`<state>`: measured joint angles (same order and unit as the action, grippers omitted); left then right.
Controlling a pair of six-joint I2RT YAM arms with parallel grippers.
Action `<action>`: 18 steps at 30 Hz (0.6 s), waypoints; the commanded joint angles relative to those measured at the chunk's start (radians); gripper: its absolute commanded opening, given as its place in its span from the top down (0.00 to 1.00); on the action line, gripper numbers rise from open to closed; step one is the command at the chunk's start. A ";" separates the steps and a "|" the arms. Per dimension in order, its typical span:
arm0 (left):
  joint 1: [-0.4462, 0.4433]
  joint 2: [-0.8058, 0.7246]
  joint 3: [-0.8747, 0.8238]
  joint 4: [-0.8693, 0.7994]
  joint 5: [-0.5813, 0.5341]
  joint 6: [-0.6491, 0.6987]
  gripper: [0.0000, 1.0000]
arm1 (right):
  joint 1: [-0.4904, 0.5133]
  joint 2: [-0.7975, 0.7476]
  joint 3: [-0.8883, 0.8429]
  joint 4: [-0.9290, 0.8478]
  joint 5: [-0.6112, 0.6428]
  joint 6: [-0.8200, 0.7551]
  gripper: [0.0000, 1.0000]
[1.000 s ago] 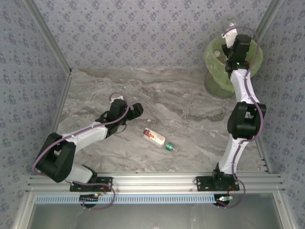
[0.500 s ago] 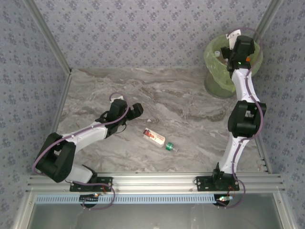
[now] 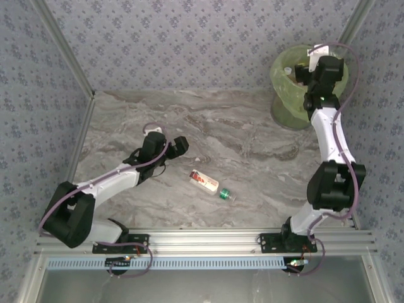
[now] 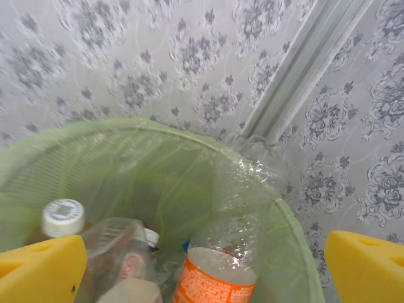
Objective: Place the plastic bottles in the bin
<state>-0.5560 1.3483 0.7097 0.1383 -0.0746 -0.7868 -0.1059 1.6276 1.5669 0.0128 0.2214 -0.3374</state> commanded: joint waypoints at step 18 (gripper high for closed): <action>-0.085 -0.072 0.131 -0.552 0.199 -0.104 0.01 | 0.328 -0.359 -0.318 -0.467 -0.426 0.169 0.01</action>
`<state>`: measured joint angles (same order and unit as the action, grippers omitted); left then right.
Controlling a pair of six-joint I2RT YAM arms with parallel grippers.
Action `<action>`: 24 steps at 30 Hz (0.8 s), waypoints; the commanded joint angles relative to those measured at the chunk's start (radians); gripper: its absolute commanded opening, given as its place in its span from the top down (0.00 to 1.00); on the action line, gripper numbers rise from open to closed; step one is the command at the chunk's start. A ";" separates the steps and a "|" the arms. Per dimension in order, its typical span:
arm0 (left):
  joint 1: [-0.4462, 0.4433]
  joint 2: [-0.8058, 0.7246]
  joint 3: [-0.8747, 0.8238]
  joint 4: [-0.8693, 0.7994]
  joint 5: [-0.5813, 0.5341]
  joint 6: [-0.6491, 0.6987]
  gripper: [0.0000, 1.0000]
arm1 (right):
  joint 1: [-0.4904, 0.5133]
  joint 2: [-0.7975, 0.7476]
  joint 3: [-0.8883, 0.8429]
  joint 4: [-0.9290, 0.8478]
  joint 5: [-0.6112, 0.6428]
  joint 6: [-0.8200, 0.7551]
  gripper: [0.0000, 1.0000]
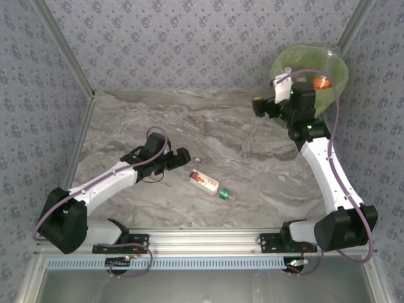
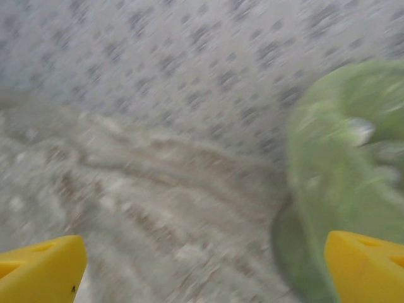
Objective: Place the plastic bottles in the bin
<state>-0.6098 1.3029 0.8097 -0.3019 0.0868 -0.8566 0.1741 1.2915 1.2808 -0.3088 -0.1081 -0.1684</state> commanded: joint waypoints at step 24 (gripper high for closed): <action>0.021 -0.167 -0.131 -0.152 -0.169 -0.195 0.01 | 0.688 0.375 -0.097 -0.288 -0.014 -0.009 0.01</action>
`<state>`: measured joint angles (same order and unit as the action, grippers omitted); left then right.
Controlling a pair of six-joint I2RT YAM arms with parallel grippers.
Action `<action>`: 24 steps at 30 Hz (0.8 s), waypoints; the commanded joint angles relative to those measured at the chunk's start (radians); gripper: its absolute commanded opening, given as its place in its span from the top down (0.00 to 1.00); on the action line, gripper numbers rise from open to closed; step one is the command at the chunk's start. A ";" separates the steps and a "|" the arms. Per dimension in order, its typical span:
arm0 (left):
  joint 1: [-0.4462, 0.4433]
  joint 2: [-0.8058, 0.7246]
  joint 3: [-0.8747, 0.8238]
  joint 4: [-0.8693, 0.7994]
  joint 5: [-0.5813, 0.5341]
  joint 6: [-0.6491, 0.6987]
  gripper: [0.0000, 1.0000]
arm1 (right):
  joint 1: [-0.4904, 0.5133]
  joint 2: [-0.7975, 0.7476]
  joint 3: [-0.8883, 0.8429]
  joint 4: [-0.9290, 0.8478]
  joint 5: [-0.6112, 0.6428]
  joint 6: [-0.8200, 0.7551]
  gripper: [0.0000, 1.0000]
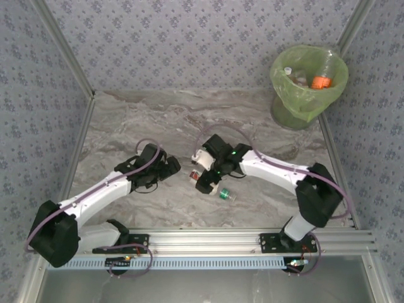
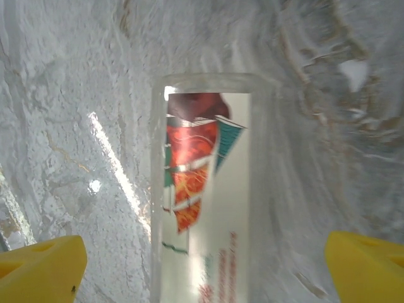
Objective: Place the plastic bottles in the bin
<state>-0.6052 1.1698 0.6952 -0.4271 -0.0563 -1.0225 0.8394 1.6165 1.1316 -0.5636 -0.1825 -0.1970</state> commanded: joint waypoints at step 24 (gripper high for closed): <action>0.051 -0.067 -0.070 0.010 -0.030 -0.039 0.01 | 0.093 0.276 0.140 -0.017 0.205 0.029 0.25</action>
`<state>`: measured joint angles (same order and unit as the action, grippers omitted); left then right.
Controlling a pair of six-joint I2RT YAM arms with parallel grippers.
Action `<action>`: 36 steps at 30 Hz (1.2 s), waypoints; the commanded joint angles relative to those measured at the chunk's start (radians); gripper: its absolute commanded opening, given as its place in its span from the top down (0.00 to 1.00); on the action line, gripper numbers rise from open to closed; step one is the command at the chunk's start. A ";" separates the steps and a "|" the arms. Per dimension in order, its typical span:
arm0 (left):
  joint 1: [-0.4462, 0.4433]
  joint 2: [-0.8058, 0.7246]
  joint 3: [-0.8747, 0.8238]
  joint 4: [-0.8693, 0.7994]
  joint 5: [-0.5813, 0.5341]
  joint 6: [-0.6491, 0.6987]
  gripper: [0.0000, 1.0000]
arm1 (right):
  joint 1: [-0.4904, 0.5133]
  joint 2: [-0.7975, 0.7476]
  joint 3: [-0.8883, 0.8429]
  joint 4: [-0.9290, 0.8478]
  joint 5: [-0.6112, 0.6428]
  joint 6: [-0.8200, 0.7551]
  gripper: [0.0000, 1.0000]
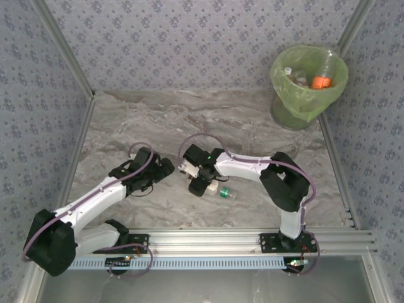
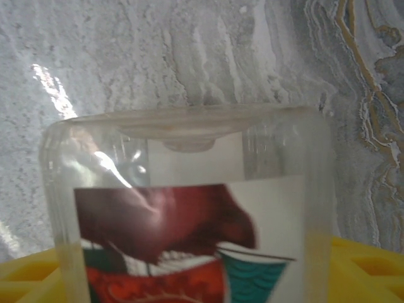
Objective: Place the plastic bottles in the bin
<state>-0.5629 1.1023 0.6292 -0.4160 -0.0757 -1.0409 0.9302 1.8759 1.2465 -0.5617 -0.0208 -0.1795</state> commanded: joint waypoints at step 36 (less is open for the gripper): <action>0.009 0.158 0.058 0.229 0.088 0.023 0.01 | -0.265 -0.330 -0.192 0.264 0.280 0.323 0.54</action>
<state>-0.5625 1.2446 0.6357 -0.2302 -0.0093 -1.0481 0.6842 1.6104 1.0805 -0.3611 0.2153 0.0940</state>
